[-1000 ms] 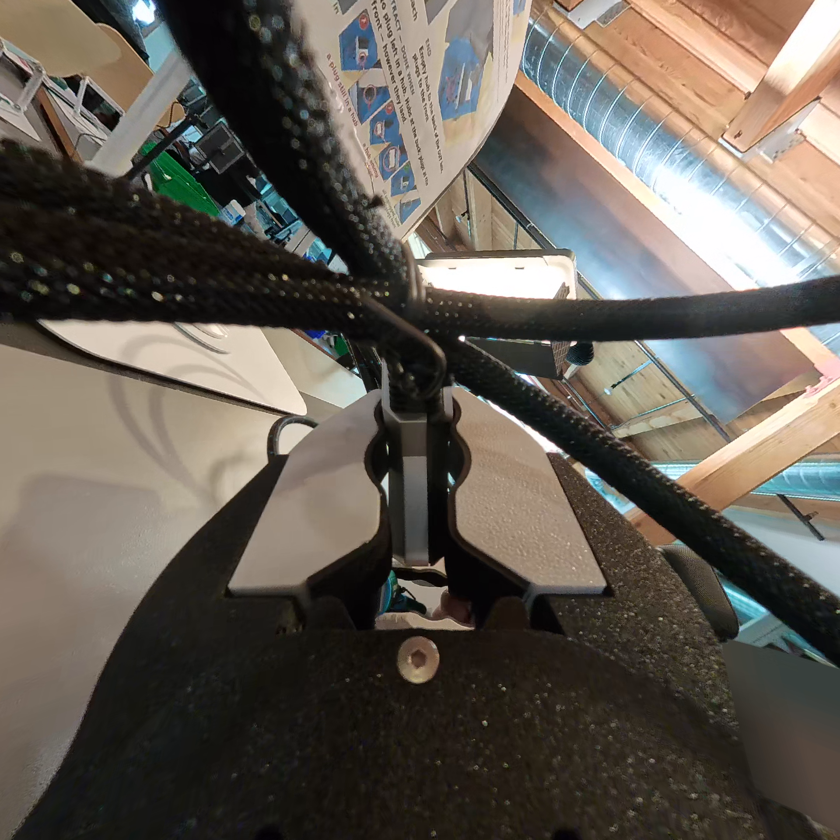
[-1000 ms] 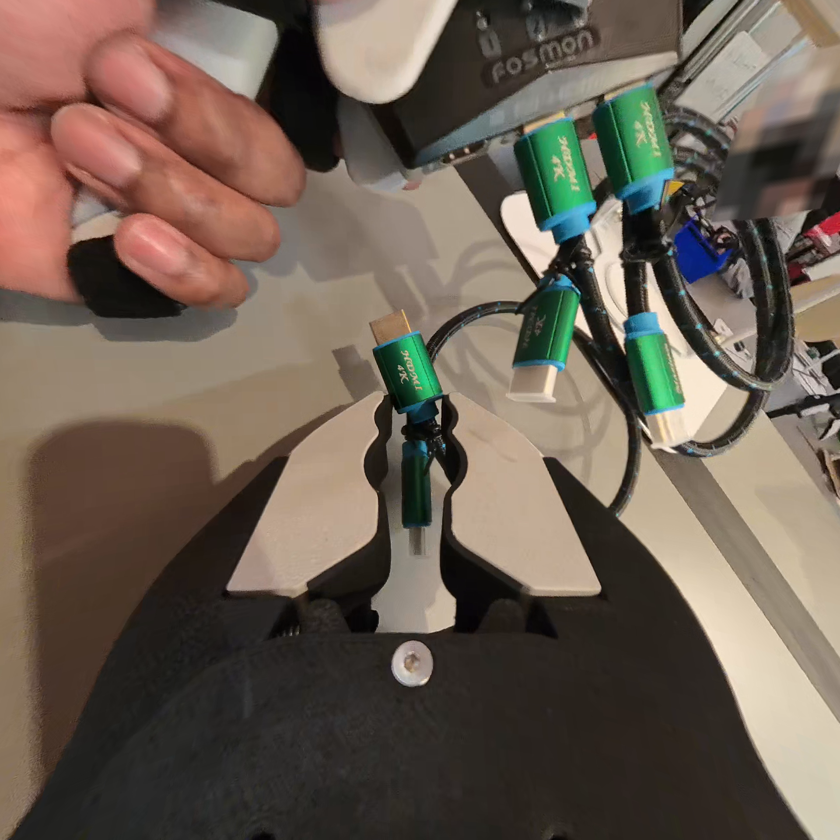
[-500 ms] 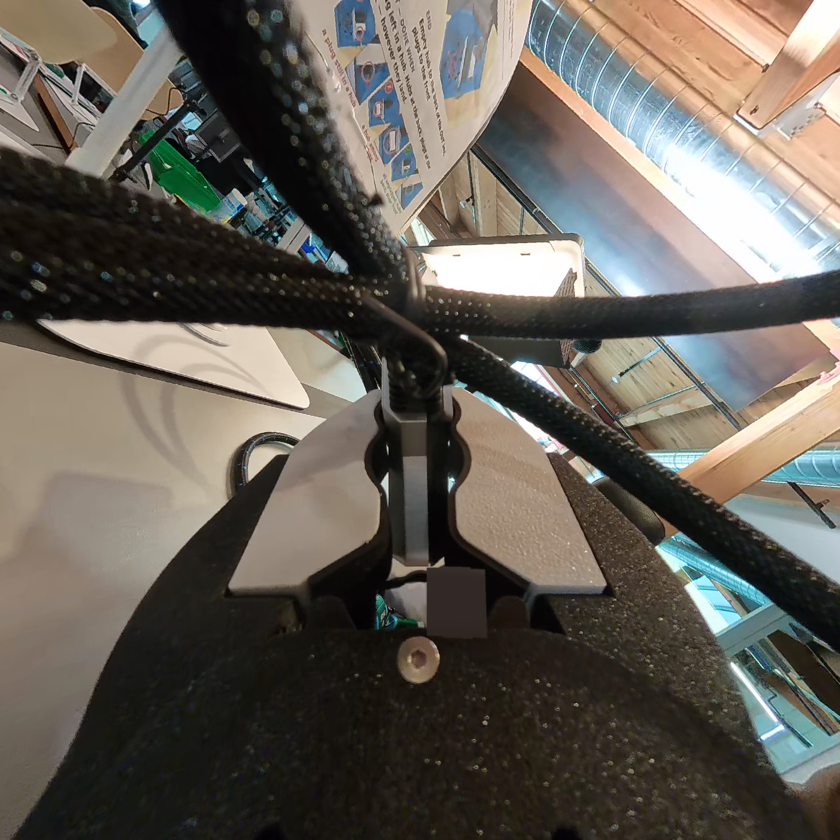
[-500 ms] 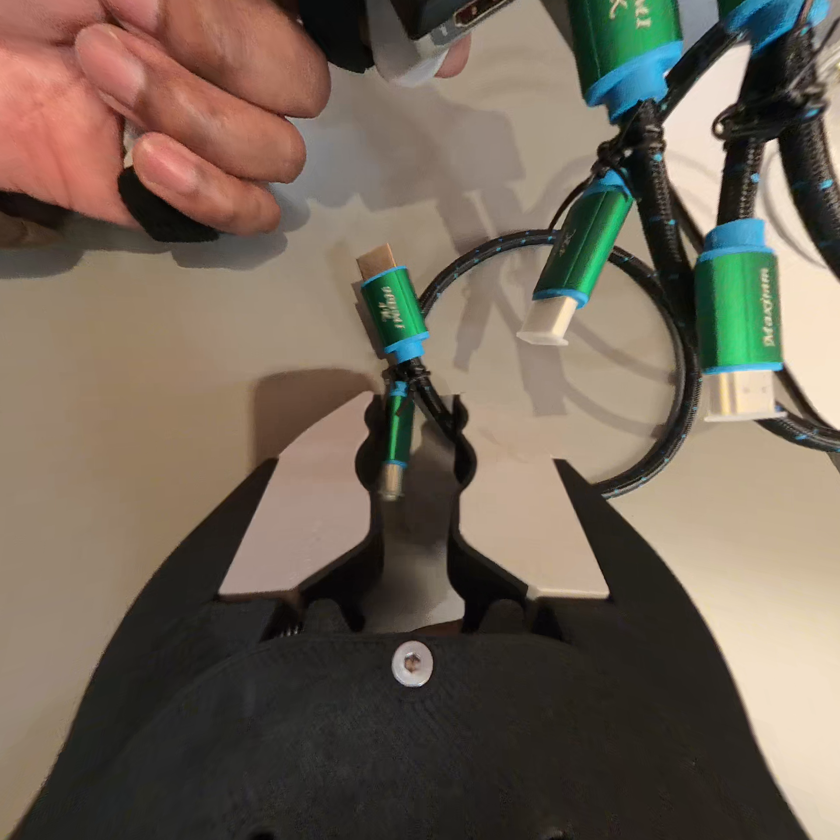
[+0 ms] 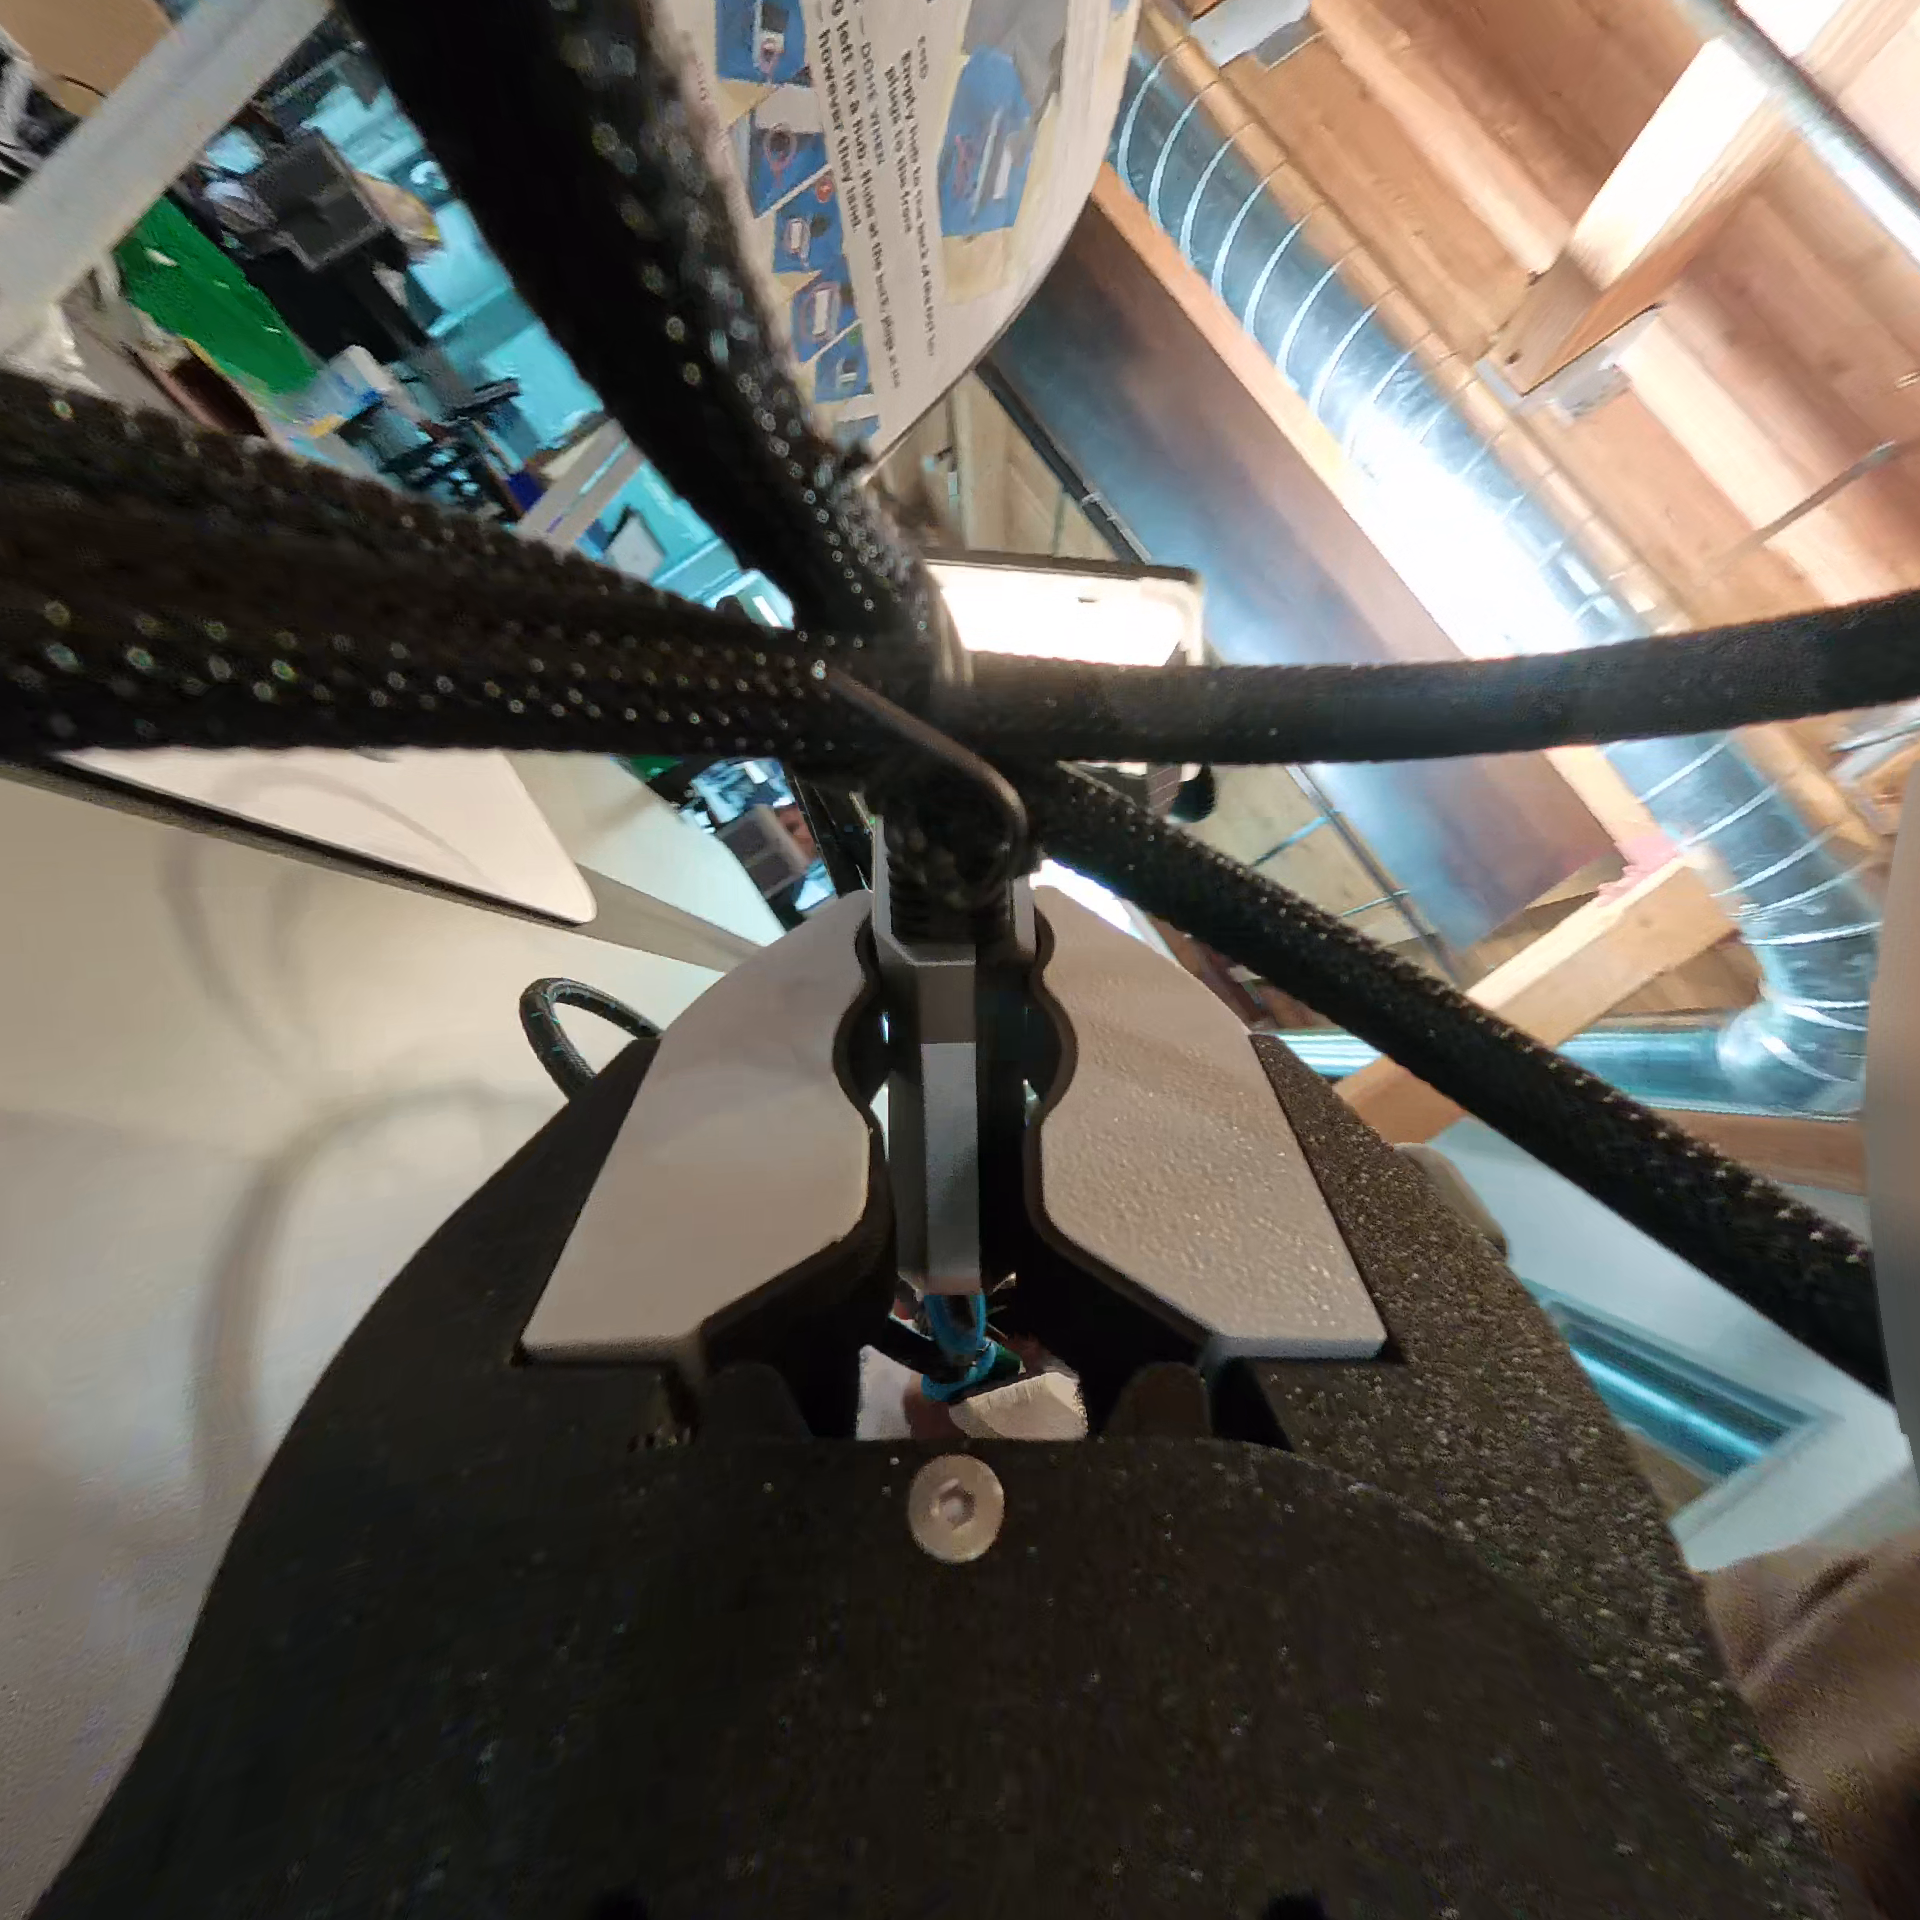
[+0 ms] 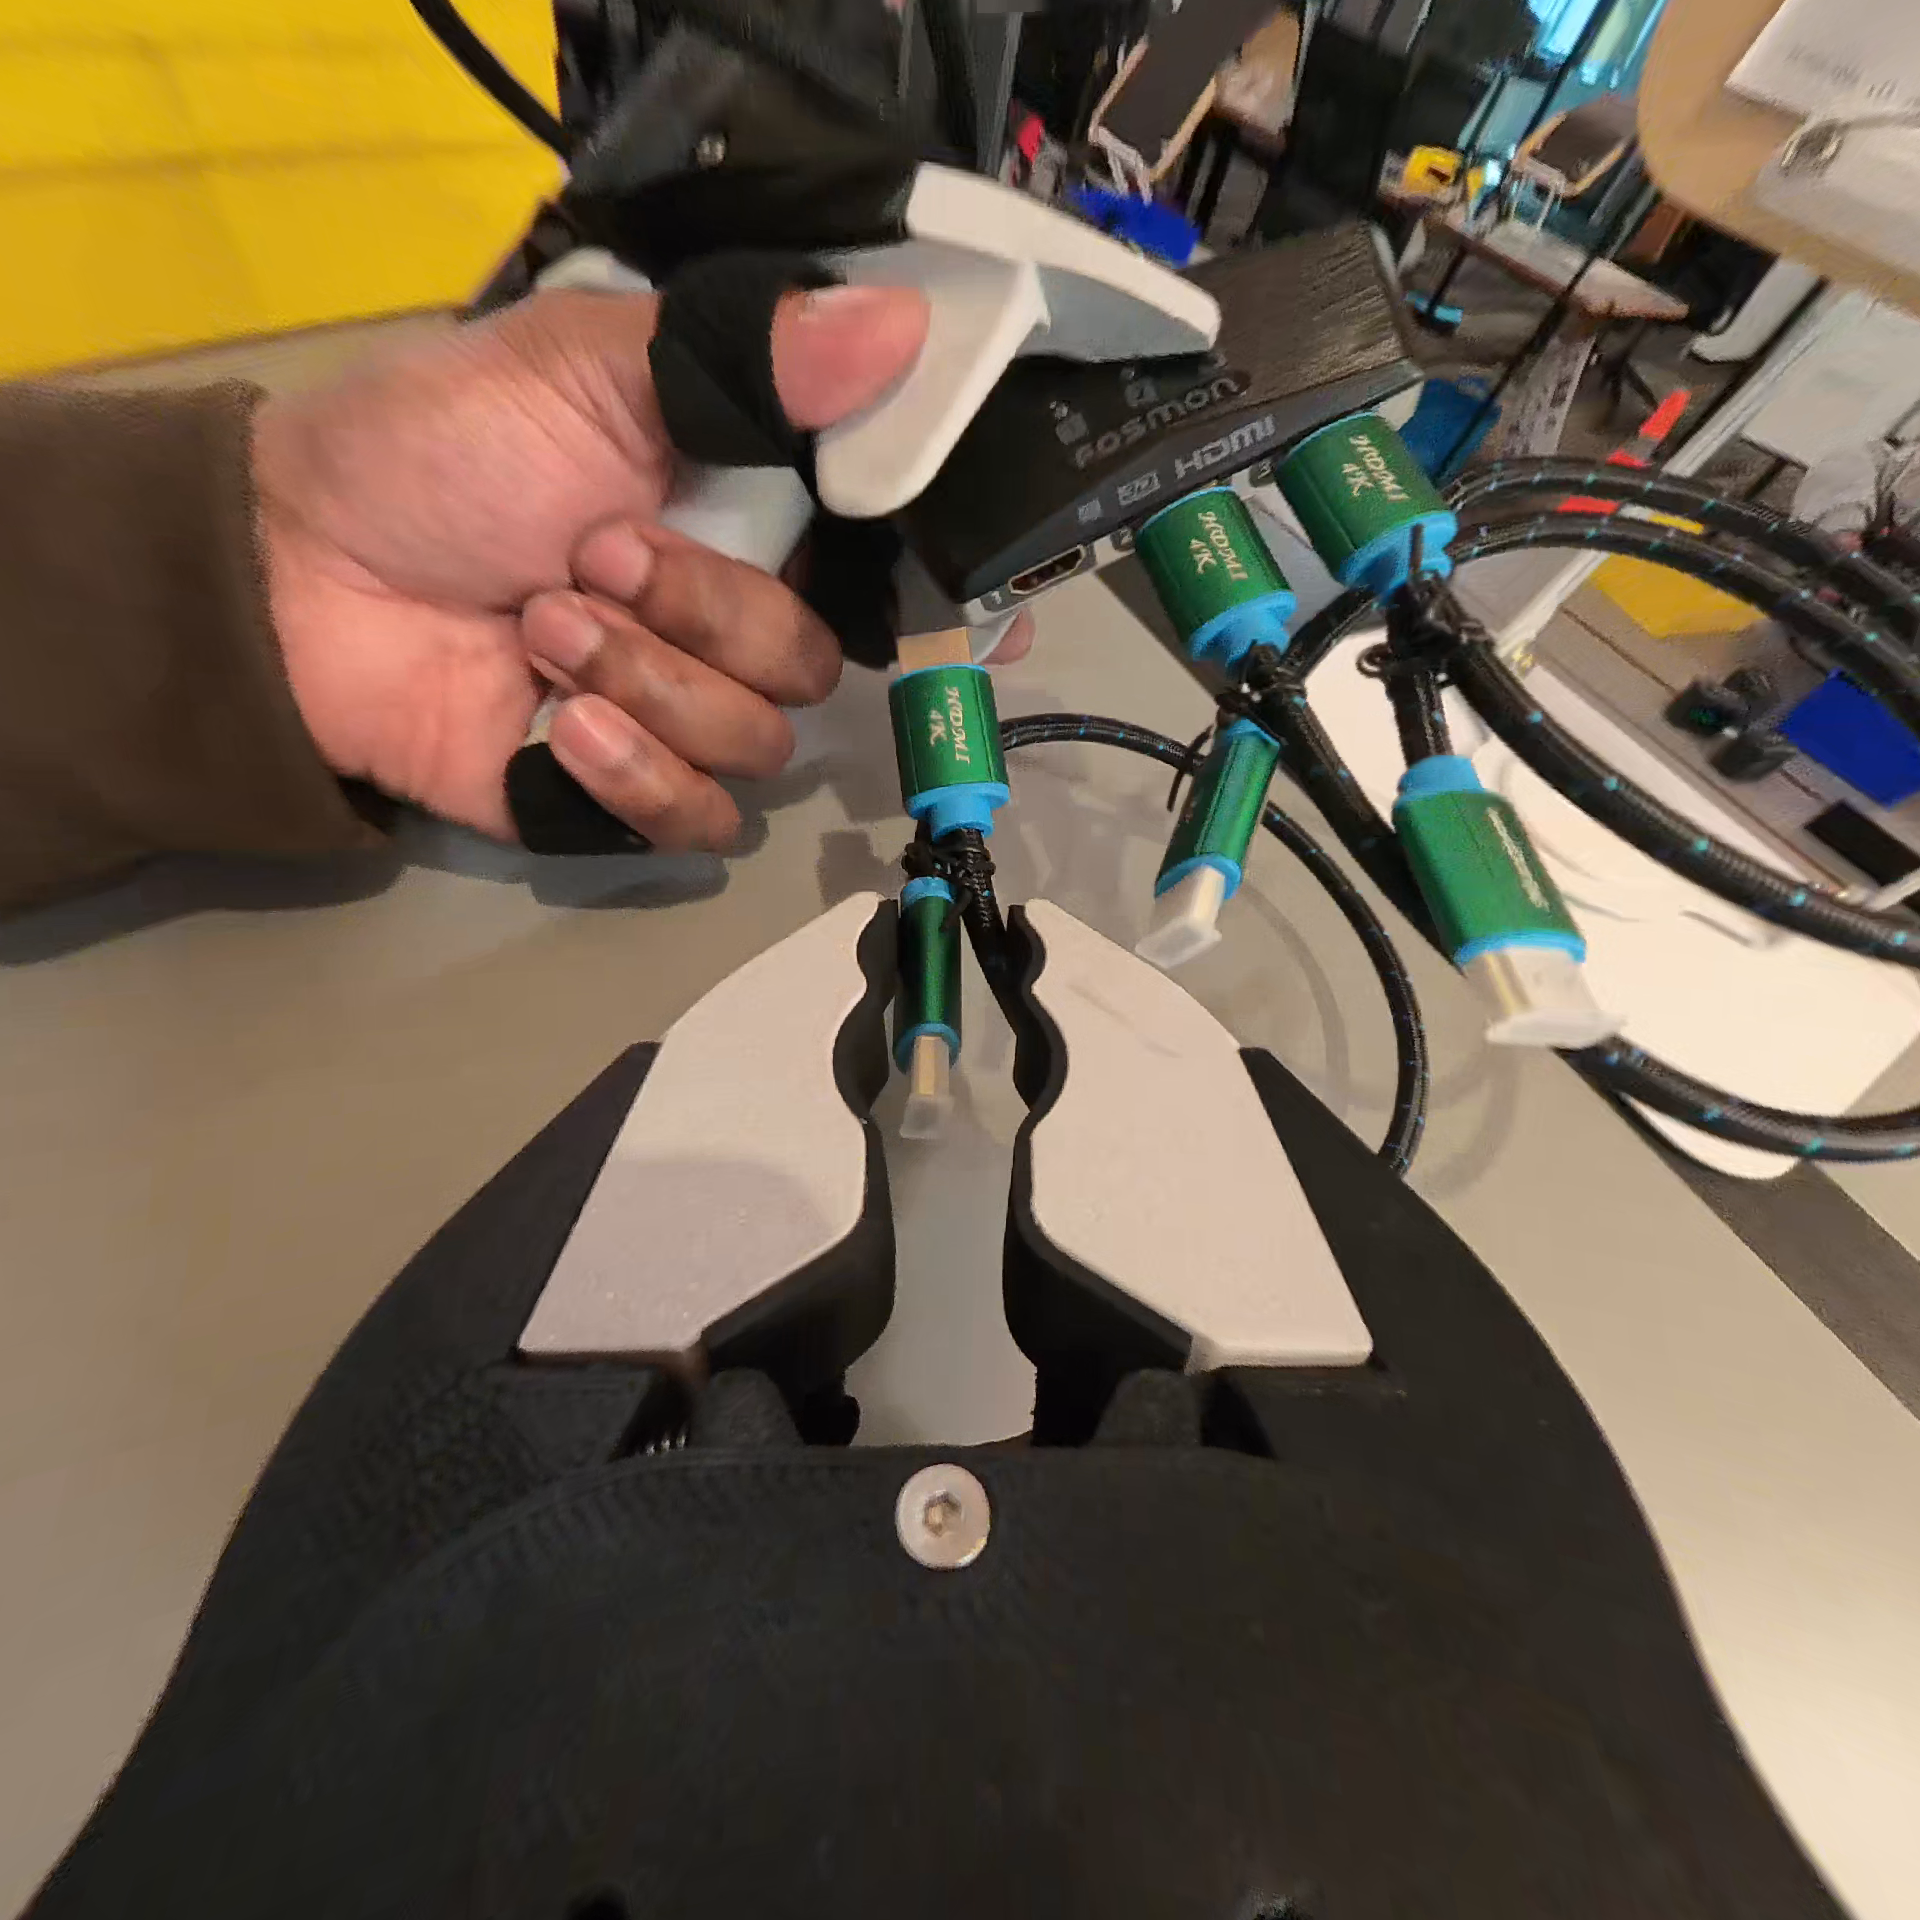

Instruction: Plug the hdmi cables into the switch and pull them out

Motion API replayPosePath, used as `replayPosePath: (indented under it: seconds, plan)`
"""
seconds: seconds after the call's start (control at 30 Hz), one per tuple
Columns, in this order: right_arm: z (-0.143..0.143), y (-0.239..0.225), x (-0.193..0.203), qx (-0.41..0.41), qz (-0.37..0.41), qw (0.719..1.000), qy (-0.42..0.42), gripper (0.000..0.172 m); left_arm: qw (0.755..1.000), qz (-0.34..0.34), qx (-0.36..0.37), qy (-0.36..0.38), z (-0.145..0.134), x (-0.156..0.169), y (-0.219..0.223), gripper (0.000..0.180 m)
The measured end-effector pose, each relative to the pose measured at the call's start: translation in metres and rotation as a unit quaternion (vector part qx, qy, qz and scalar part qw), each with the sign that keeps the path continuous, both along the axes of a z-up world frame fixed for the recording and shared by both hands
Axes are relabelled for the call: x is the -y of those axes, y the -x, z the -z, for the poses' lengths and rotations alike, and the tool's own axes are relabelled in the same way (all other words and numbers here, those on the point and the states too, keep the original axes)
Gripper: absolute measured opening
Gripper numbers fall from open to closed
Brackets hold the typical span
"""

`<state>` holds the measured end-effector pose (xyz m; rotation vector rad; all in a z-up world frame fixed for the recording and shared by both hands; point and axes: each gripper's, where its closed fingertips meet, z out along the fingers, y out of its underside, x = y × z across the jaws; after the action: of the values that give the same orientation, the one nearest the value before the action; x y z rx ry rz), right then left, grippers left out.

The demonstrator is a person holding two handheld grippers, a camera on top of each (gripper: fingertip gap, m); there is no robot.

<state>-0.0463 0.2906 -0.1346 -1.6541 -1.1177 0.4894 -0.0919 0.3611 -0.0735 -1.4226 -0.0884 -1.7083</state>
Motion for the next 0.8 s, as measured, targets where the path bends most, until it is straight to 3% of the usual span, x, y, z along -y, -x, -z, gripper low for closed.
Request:
replayPosePath:
  seconds: [0.2, 0.8]
  plan:
    - [-0.007, -0.004, -0.003, -0.033, 0.006, 0.999, 0.011, 0.019, 0.997, 0.045, 0.068, 0.012, -0.004, 0.004, -0.002, 0.022]
    - [-0.014, -0.011, -0.014, -0.021, 0.067, 0.996, -0.06, 0.017, 0.999, 0.01, 0.042, 0.034, 0.005, 0.0, -0.007, 0.022]
